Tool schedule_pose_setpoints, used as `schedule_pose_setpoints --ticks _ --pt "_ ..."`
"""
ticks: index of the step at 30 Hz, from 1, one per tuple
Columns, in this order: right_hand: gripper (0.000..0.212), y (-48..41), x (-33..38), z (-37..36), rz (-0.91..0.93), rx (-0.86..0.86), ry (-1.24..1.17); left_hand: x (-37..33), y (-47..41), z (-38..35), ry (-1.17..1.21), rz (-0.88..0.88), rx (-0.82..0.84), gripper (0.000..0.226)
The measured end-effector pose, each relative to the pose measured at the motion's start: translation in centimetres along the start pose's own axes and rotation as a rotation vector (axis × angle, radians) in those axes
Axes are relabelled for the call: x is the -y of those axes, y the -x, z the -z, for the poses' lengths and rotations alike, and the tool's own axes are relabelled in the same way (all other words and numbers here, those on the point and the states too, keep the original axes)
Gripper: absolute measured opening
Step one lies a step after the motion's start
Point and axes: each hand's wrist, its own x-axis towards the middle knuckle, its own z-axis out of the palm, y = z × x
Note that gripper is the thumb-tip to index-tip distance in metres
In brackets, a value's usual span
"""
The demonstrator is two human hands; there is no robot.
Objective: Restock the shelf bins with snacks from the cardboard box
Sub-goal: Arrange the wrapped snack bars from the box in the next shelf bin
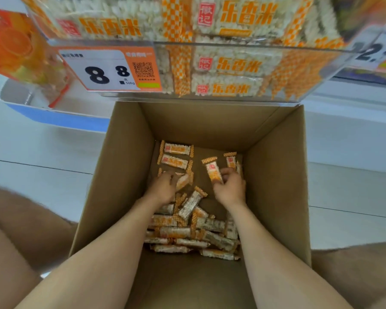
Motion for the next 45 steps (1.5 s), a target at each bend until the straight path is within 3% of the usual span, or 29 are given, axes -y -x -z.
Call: schedule_pose_setpoints --ticks 3,5,8,11,17,20,23,27,32,38,41,43,45 --pt "0.027 0.2 0.8 1.5 -0.149 0.177 -0.37 -2.0 1.1 2.2 0.514 0.123 0.113 0.032" --pt "0.028 0.8 1.2 2.0 -0.159 0.294 -0.475 -3.0 2.0 3.6 0.601 0.124 0.147 0.033" --pt "0.034 1.9 2.5 2.8 -0.051 0.287 -0.545 -5.2 4.1 5.3 0.618 0.109 0.173 0.031" --pt "0.03 3.1 4.0 3.9 0.186 0.263 -0.288 -7.5 6.7 7.2 0.532 0.09 0.222 0.038" --pt "0.033 6.0 7.6 7.0 0.54 0.241 0.117 -9.7 10.2 11.0 0.687 -0.015 0.38 0.065" --pt "0.033 8.3 9.4 8.1 0.697 0.174 0.21 -10.7 12.0 12.4 0.409 -0.157 0.253 0.057" --pt "0.035 10.5 11.4 9.5 0.866 0.129 0.483 -11.9 14.1 13.5 0.097 -0.273 0.068 0.042" --pt "0.03 13.8 14.9 13.3 0.892 0.242 0.48 -14.1 17.6 16.1 -0.113 -0.448 0.04 0.03" --pt "0.023 18.5 18.2 19.5 0.962 0.21 0.315 -18.3 22.3 19.8 0.07 -0.664 0.065 0.018" --pt "0.025 21.2 20.5 25.0 1.073 0.073 0.117 -23.1 24.7 23.1 0.247 -0.841 -0.06 0.038" --pt "0.028 20.3 22.0 26.6 1.089 -0.11 0.084 -24.9 23.9 23.6 0.161 -0.897 -0.332 0.054" --pt "0.03 18.8 23.2 27.2 1.019 -0.271 0.055 -25.8 22.8 23.9 0.001 -0.918 -0.599 0.051" --pt "0.028 16.6 24.5 27.5 0.937 -0.468 0.137 -26.4 21.4 24.1 -0.144 -0.931 -0.734 0.048"
